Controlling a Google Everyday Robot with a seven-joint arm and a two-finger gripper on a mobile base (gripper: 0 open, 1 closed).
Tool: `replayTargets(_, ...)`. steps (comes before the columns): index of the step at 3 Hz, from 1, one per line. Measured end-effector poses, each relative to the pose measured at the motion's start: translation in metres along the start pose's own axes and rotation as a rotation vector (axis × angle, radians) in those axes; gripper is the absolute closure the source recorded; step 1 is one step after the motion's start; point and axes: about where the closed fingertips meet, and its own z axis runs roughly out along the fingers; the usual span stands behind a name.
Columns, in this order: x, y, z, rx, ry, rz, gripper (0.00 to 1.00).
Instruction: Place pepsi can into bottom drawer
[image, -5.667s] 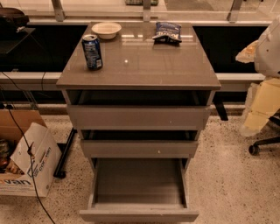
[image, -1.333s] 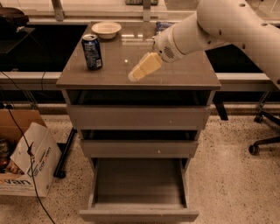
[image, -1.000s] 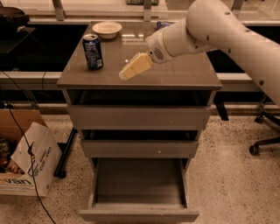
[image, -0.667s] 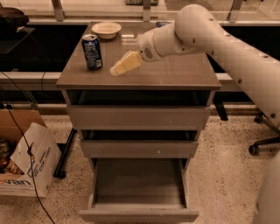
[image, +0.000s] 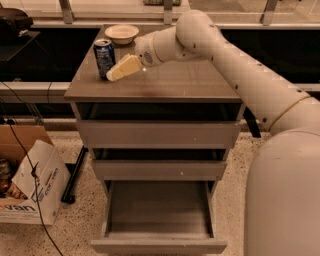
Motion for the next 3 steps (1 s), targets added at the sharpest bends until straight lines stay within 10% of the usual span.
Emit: replayTargets(3, -0.033, 0.003, 0.078, -0.125, -0.110, -0.022, 0.00)
